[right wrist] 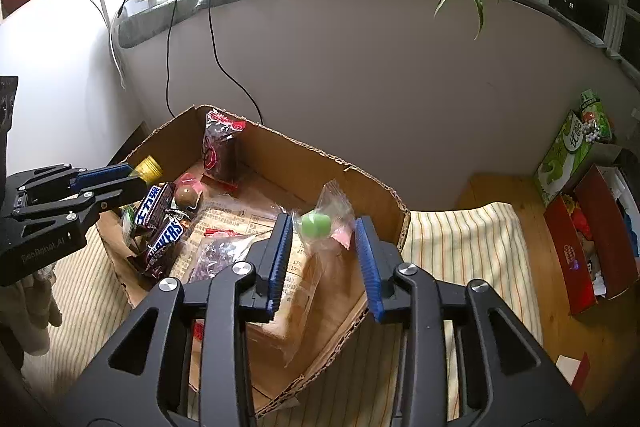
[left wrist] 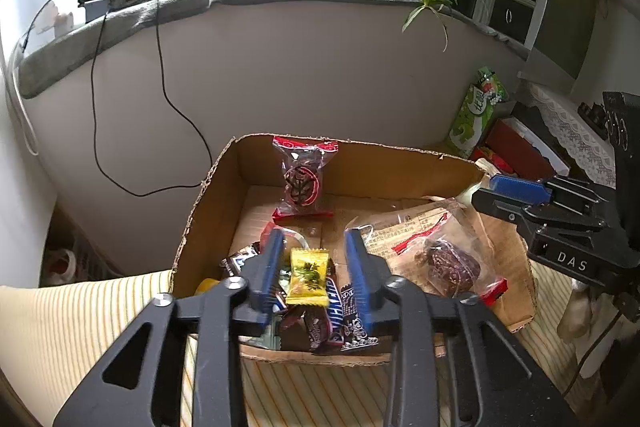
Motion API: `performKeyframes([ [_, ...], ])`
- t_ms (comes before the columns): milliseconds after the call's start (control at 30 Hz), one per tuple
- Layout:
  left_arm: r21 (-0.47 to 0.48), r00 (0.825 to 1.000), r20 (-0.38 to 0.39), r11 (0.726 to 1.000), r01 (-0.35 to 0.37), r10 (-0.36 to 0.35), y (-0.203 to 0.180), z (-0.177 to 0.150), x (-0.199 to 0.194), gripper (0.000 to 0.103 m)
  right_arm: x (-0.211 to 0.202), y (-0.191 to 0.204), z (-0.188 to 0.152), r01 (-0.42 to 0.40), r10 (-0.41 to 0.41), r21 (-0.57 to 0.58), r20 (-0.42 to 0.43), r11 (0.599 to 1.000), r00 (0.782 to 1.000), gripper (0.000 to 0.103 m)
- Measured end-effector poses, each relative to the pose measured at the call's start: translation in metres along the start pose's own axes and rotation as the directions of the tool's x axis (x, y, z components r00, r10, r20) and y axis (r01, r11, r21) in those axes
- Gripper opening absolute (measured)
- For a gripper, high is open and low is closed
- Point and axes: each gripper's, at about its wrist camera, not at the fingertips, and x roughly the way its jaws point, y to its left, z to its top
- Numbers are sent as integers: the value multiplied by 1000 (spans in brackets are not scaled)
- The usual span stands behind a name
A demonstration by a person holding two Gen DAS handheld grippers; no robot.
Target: Organize snacks
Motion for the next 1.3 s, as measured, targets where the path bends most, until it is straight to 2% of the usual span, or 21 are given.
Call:
performKeyframes([
  [167,0,1000,7,1000,-1,1,-1,0,-2,40,-1,2,-1,2,-2,-3,-1,1000,1000,39],
  [300,0,1000,4,1000,-1,1,-1,0,-2,43,-3,5,-1,9,-9,-7,7,1000,1000,58],
  [433,-2,1000,5,1000,-1,1,-2,-1,-3,51,-5,8,-2,15,-15,-8,4,1000,1000,60],
  [467,-3,1000,5,1000,-1,1,-2,-2,-4,54,-5,9,-3,22,-22,-9,3,1000,1000,64],
  [500,-3,1000,6,1000,-1,1,-2,-2,-4,57,-6,9,-3,27,-27,-10,6,1000,1000,73],
  [567,-2,1000,8,1000,-6,6,-2,-2,-5,59,-9,11,-4,38,-38,-10,16,999,999,79],
  [700,-9,1000,6,1000,-10,10,-1,-4,-9,64,-14,15,-5,58,-58,-8,21,998,998,81],
  [1033,-23,1000,14,1000,-21,21,3,-9,-20,65,-30,28,-8,113,-112,-27,46,993,993,84],
  [1300,-31,999,25,999,-25,26,6,-12,-30,65,-42,36,-6,113,-110,-34,75,993,991,84],
])
